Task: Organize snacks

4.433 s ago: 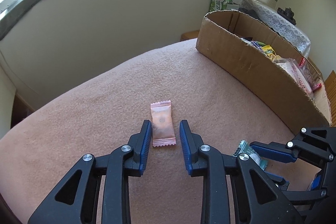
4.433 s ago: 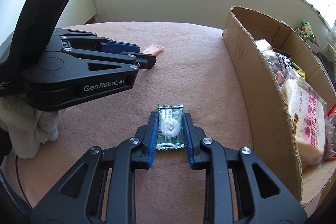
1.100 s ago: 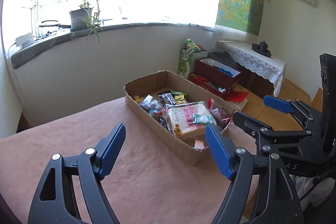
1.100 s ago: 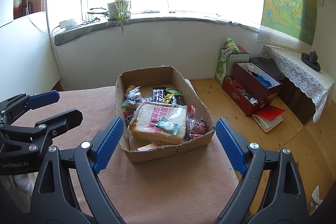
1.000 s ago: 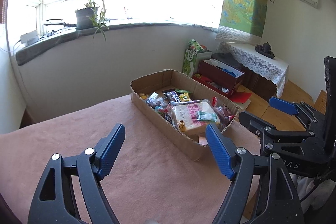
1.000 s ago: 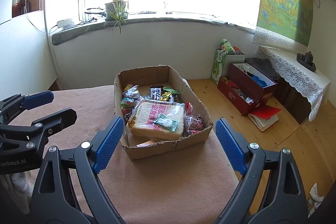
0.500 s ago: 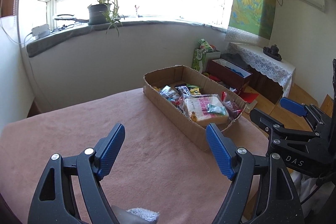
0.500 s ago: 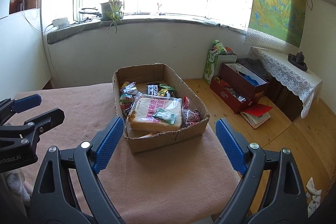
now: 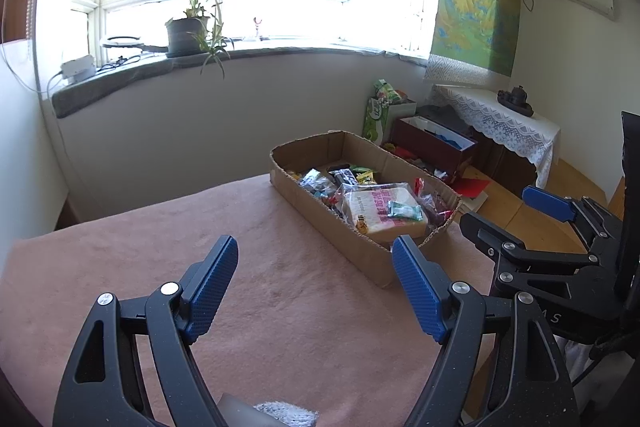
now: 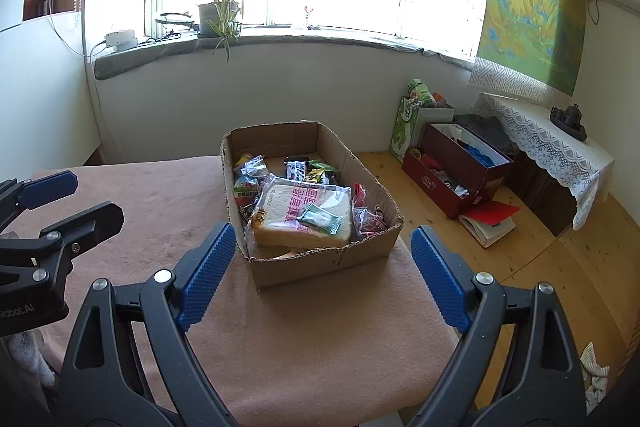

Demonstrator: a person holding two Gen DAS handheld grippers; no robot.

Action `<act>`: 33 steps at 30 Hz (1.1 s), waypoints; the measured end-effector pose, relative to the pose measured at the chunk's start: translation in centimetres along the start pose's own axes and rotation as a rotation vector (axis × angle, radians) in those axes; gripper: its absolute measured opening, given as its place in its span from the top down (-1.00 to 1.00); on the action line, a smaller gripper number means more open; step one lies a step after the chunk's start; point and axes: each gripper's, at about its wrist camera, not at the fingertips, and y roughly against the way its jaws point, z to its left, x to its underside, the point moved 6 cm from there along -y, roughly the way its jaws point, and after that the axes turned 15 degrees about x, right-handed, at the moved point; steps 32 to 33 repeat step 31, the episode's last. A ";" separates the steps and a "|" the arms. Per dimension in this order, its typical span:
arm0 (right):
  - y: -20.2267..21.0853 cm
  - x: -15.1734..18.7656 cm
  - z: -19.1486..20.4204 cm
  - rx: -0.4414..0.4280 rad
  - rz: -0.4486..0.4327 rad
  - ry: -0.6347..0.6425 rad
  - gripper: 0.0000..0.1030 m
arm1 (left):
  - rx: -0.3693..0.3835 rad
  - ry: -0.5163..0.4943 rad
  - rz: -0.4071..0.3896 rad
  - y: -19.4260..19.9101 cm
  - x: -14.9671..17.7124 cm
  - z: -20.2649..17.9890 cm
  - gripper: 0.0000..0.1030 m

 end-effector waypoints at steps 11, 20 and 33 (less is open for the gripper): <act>0.3 0.0 0.3 -0.003 -0.003 0.008 -0.78 | -0.003 -0.005 -0.004 0.4 0.1 -0.3 -0.55; 0.4 0.0 0.4 -0.004 -0.002 0.011 -0.78 | -0.007 -0.005 -0.003 0.5 0.2 -0.3 -0.55; 0.4 0.0 0.5 -0.005 -0.002 0.011 -0.78 | -0.006 -0.008 -0.002 0.6 0.4 -0.4 -0.55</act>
